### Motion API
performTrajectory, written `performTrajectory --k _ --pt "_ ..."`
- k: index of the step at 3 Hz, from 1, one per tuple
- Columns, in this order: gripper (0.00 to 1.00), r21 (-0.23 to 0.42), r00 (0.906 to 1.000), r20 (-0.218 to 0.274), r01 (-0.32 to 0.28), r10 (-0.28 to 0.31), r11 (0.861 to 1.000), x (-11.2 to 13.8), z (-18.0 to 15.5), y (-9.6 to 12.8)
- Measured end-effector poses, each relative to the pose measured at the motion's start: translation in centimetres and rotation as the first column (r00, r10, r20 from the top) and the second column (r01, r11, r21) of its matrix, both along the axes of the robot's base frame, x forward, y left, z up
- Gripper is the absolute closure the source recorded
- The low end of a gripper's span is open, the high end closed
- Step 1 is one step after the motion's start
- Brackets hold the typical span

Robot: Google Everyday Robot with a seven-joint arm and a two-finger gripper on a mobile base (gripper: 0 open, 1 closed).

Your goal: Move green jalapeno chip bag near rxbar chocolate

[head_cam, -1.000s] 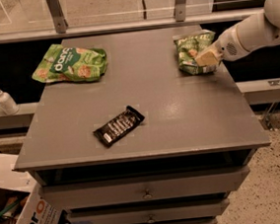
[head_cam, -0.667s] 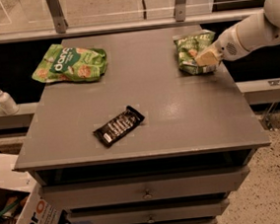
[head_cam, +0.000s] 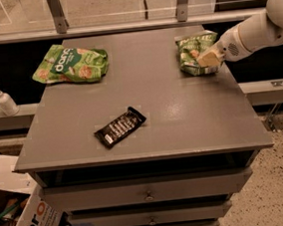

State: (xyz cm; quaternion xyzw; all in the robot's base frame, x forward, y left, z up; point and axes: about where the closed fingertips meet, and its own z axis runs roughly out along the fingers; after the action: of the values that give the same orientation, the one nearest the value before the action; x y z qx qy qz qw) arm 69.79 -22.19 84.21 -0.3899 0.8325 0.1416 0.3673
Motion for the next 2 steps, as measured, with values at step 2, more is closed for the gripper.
performTrajectory --k 2 --pt "1.0 -0.098 0.9587 0.087 -0.262 0.271 0.96 -6.4 5.7 7.5"
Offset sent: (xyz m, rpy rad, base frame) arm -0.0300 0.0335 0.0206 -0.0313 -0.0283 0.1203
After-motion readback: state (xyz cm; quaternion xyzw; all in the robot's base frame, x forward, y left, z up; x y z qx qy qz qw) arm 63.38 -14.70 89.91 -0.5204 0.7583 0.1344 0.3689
